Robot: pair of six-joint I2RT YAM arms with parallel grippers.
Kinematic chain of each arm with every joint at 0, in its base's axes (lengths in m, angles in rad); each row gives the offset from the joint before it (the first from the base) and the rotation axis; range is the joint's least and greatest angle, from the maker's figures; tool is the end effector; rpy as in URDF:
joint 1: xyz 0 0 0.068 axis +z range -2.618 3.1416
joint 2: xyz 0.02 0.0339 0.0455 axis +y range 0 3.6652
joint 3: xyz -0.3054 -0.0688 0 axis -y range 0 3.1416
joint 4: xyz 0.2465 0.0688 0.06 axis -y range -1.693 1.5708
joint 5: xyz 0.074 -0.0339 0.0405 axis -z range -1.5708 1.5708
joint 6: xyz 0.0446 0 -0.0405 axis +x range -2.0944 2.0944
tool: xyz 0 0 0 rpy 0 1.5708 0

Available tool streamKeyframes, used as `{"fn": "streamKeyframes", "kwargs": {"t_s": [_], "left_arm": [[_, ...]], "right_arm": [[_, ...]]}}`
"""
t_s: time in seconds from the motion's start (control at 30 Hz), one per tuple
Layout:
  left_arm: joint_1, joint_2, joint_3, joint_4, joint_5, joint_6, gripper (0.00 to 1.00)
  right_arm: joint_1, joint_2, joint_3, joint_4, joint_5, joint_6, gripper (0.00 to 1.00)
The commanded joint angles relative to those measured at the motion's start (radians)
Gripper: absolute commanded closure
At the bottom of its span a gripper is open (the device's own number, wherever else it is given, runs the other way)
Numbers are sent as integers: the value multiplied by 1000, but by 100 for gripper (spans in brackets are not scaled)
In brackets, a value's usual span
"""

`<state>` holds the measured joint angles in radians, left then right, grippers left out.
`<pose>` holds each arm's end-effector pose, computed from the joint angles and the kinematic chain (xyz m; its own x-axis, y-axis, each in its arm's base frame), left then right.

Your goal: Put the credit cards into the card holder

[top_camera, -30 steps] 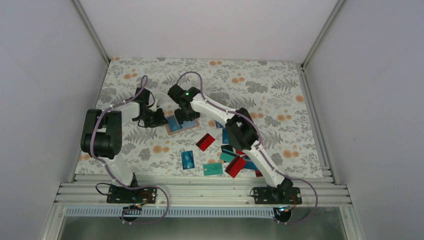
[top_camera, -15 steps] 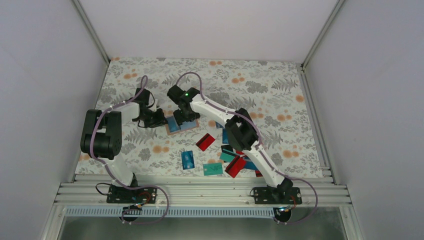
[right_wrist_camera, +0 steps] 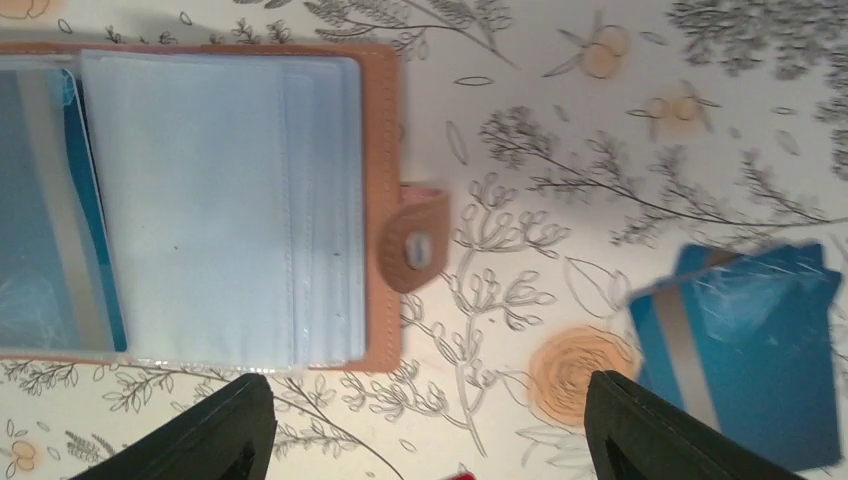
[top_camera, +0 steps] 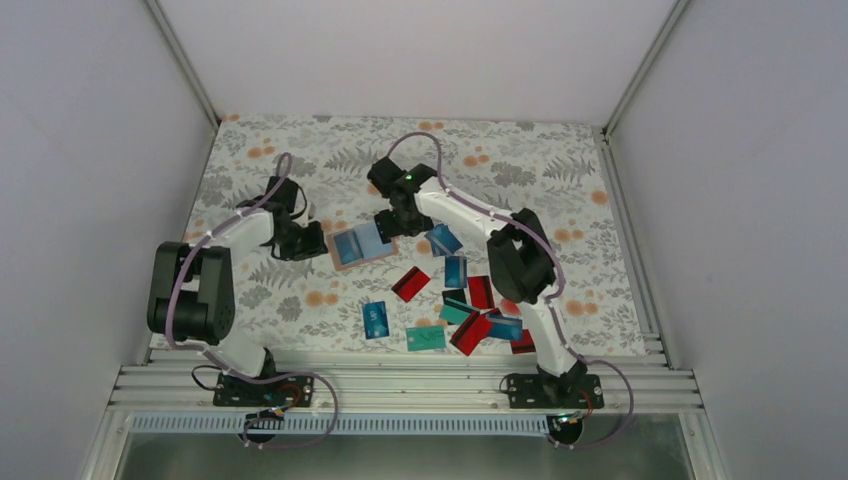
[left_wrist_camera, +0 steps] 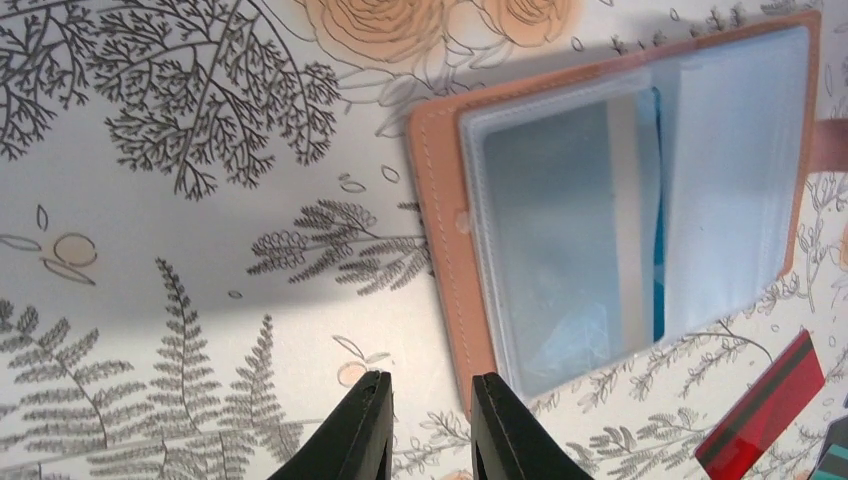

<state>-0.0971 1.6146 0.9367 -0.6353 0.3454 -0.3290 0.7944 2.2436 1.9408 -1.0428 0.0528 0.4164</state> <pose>0.2897 -0.0434 0.1986 -0.9680 -0.2112 -0.1353 -0.1434 0.9087 -0.3922 0.3450 0.3479 0.2206 -0.9095 -0.3496 -0.2250 -0.3678 0.9289 0.0433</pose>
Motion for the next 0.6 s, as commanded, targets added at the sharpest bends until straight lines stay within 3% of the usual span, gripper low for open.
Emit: {"fn": "streamKeyframes", "kwargs": {"t_s": [0.0,0.17,0.33,0.57], "left_arm": [[-36,-33,29,-56,-43,12,79],[-94,28,110,-41,35,11,79],[-136,111,184,-24,63,-47,79],[-189,223,243,-9,77,-94,80]], "right_arm": [[-13,-58,-55,50,2,-7,22],[-18,-31,-1,115,-151,-55,26],[-18,31,82,139,-289,-91,41],[-35,51,41,201,-397,-94,61]]}}
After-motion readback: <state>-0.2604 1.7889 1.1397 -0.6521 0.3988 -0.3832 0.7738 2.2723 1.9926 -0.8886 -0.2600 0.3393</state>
